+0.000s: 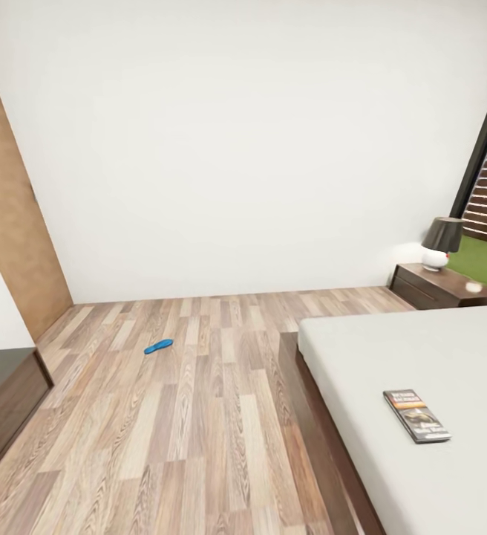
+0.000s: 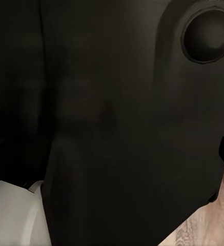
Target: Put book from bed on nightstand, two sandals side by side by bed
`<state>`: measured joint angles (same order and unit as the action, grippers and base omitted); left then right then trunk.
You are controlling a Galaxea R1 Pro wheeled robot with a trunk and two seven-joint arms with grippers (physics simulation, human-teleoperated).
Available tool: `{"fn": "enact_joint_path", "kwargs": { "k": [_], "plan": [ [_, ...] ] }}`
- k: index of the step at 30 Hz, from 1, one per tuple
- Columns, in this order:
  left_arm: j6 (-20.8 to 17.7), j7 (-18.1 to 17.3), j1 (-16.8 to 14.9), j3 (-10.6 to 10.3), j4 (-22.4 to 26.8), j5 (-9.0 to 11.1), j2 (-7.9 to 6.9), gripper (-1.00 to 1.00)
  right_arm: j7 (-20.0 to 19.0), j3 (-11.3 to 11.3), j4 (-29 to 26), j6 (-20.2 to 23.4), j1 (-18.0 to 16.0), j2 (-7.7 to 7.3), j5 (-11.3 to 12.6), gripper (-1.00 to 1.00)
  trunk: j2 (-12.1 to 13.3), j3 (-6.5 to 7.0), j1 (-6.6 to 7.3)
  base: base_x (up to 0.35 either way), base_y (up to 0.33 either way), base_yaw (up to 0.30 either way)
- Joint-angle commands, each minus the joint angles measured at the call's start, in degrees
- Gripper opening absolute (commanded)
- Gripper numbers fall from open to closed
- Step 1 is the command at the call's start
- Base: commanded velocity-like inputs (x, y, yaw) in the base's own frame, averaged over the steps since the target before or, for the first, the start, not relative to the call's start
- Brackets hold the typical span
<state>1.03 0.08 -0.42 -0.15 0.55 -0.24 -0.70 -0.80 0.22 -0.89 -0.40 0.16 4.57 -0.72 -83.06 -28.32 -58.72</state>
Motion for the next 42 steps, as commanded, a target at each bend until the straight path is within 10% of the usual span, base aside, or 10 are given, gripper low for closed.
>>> {"fn": "enact_joint_path", "kwargs": {
  "k": [1,42],
  "plan": [
    [0.1,0.0,0.0,0.0,0.0,0.0,0.0,1.0,-0.1,0.0,-0.1,0.0,0.0,0.0,-0.1,1.0,0.0,-0.05,-0.01,0.114,0.002,0.0],
    [0.1,0.0,0.0,0.0,0.0,0.0,0.0,1.0,-0.1,0.0,0.0,0.0,0.0,0.0,-0.1,1.0,0.0,-0.05,-0.01,0.124,0.0,0.0]
  ]
}}
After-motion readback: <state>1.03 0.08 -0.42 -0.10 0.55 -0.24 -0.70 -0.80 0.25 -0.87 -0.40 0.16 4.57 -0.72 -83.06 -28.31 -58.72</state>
